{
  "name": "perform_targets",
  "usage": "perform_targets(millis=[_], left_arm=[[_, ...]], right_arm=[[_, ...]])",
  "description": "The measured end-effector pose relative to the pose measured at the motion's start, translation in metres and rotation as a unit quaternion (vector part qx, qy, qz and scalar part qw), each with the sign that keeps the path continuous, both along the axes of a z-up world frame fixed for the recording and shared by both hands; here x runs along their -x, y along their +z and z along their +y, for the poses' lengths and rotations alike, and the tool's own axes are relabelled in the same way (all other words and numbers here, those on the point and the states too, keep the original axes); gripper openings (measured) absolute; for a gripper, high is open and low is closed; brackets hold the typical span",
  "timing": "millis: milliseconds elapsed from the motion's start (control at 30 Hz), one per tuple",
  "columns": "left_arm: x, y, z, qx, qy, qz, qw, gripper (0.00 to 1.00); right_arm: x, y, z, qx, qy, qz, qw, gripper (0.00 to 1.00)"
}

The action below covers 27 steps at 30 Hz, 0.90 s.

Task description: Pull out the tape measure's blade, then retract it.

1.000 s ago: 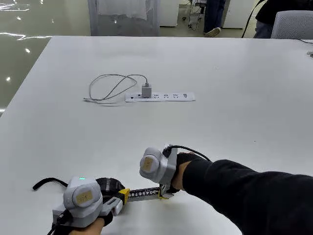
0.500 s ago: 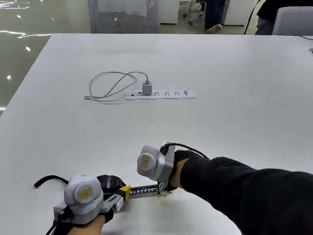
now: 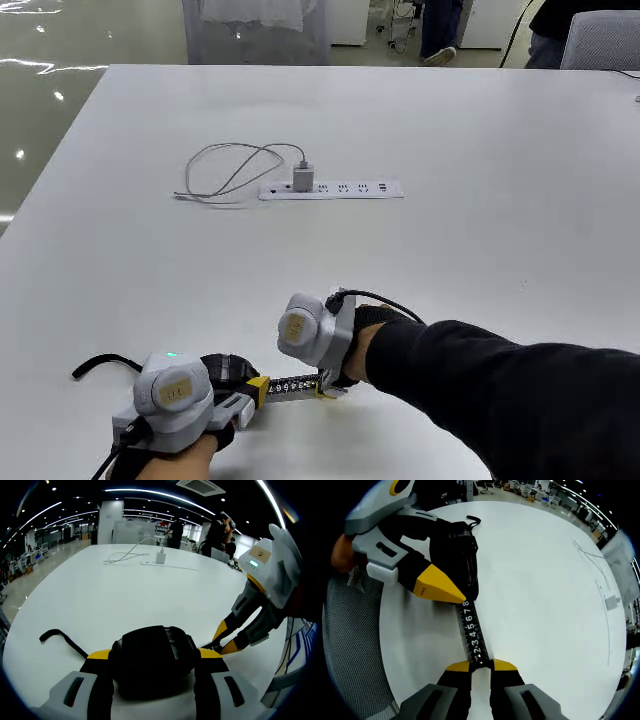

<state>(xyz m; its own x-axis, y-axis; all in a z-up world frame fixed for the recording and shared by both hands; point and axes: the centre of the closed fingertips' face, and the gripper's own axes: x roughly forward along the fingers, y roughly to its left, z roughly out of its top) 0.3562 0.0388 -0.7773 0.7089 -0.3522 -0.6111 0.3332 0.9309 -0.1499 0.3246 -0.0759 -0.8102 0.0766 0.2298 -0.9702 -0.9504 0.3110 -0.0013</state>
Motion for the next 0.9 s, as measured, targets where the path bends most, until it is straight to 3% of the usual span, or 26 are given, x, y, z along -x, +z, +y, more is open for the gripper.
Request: perform_targets(millis=[533, 900], left_arm=[[0.001, 0.001, 0.002, 0.022, 0.0, 0.002, 0.9997, 0.61], [0.001, 0.001, 0.002, 0.033, -0.009, 0.008, 0.9994, 0.6]], right_arm=[[-0.001, -0.001, 0.007, -0.015, 0.005, -0.002, 0.9999, 0.1], [-0.001, 0.0, 0.013, -0.054, 0.023, 0.0, 0.9983, 0.1]])
